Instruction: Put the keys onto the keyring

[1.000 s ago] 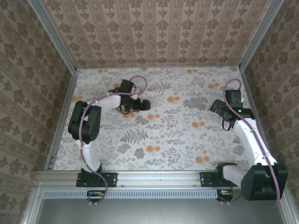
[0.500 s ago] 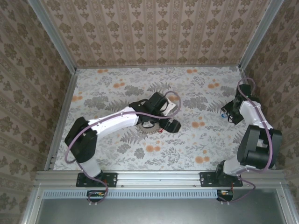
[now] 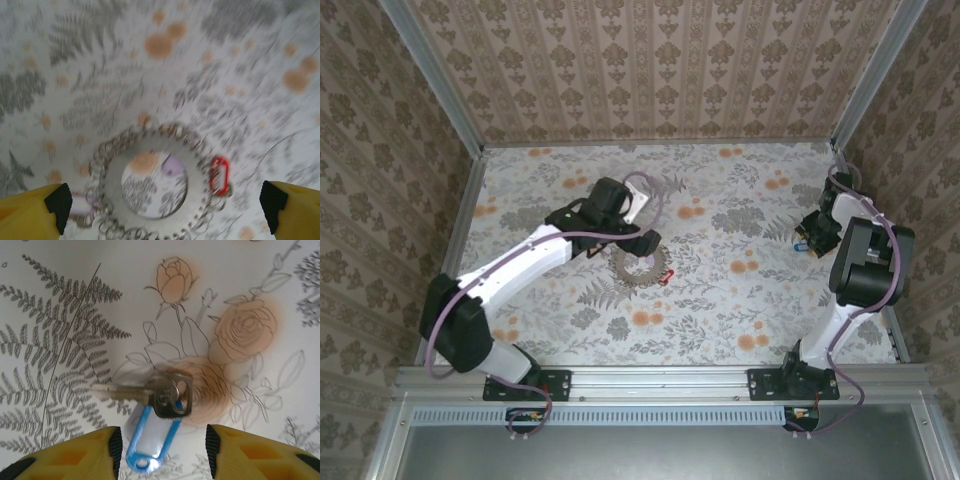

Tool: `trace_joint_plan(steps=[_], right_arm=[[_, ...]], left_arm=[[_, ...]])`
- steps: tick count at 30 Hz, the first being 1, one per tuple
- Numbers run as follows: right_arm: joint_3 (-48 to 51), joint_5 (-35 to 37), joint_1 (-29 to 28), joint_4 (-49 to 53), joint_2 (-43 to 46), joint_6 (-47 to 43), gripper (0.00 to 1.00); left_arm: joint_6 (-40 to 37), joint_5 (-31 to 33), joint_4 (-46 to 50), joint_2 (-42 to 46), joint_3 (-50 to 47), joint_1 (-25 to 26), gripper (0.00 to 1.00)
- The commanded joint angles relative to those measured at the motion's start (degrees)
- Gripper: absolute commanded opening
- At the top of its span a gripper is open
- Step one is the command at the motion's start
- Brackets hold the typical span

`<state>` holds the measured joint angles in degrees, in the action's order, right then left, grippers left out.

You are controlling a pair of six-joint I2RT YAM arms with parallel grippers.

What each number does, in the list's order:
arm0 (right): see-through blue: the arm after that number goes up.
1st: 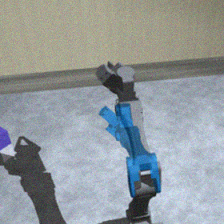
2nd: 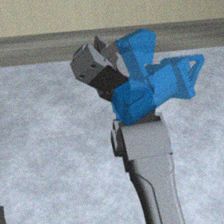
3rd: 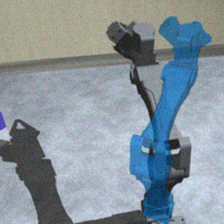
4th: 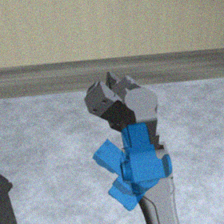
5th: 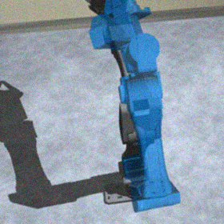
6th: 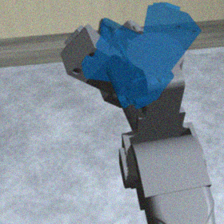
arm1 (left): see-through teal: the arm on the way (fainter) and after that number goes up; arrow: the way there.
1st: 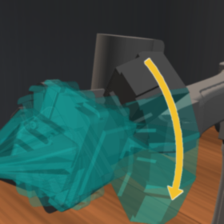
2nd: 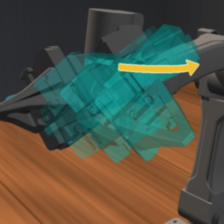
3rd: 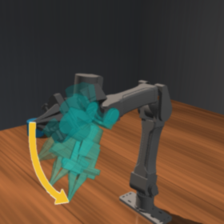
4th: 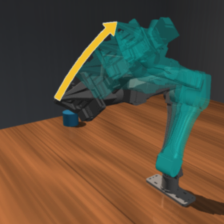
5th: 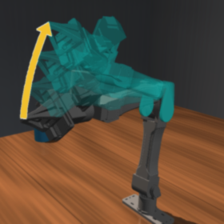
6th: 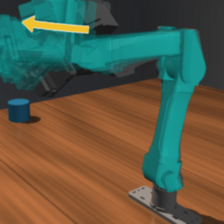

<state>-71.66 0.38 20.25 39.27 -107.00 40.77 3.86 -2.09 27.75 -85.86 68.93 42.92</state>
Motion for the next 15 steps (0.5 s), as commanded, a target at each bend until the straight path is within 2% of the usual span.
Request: trace_joint_plan(steps=[1, 5, 8, 11, 15], right_arm=[[-2.6, 0.6, -0.2, 1.6, -3.3, -0.2, 0.52], [-1.8, 1.3, -3.0, 2.2, -2.6, -0.4, 0.52], [-1.5, 1.7, -5.0, 3.1, -2.8, -1.7, 0.48], [-1.3, -0.8, -6.2, 2.9, -3.2, -5.5, 0.45], [0.7, 1.9, -6.9, 2.9, -2.5, -6.8, 0.48]], left_arm=[[-4.1, 7.5, 3.2, -0.6, 1.6, 3.1, 1.00], [-4.2, 17.5, 5.6, -2.2, 2.2, 6.4, 1.00], [-5.2, 24.2, 6.3, -3.5, 2.2, 8.6, 1.00], [-3.3, 25.3, 8.3, -4.1, 3.6, 7.7, 1.00], [0.4, 19.9, 9.3, -3.6, 4.7, 2.7, 1.00]])
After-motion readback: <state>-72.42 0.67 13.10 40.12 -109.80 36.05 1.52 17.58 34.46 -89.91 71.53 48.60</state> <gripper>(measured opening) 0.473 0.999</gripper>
